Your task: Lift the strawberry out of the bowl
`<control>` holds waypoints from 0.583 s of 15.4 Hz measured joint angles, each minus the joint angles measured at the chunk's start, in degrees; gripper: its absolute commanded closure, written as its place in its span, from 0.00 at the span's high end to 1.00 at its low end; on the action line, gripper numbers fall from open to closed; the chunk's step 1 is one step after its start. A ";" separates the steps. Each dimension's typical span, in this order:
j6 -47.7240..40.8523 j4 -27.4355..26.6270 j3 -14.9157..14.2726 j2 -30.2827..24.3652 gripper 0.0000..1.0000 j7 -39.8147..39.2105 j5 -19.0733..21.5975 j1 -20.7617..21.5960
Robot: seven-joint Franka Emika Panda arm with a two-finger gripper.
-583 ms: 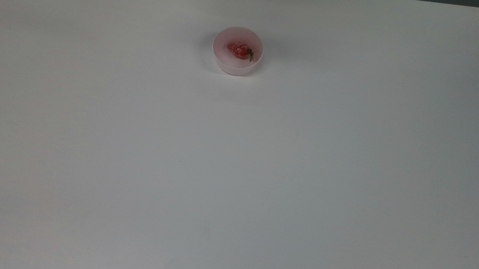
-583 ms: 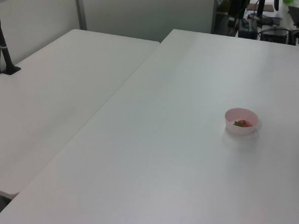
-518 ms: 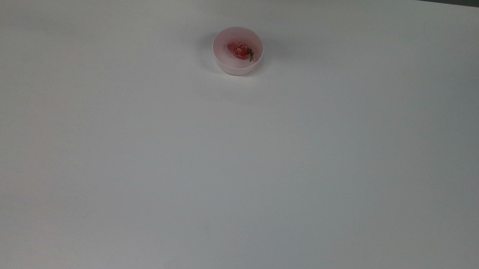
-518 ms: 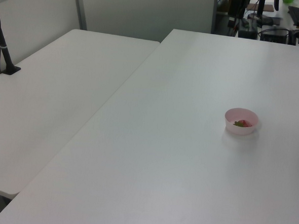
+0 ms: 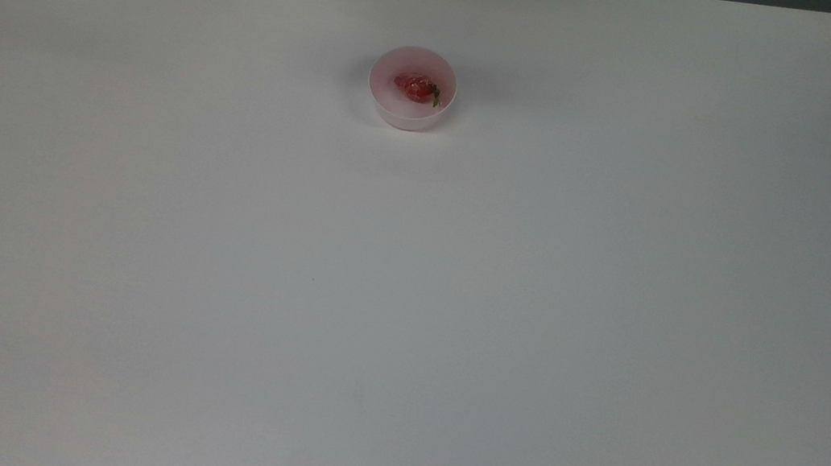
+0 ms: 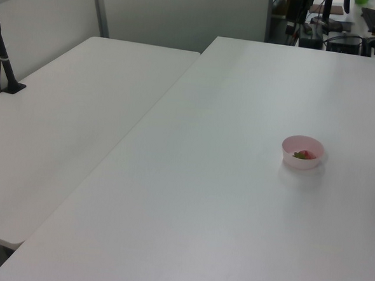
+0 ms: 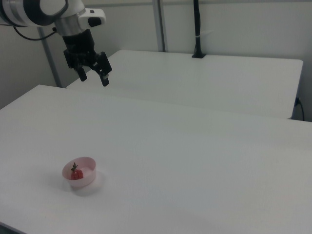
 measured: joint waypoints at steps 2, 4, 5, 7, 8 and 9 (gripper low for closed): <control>0.00 0.00 0.00 0.00 1.00 0.00 0.00 0.00; 0.00 -0.07 0.01 0.01 1.00 0.00 0.00 0.01; -0.16 -0.32 0.01 0.01 1.00 -0.16 0.00 0.00; -1.65 -1.28 0.01 0.04 1.00 -3.39 0.00 -0.01; -2.68 -1.80 0.02 0.10 1.00 -6.28 0.00 0.01; -4.10 -2.38 0.11 0.21 1.00 -8.63 0.00 0.03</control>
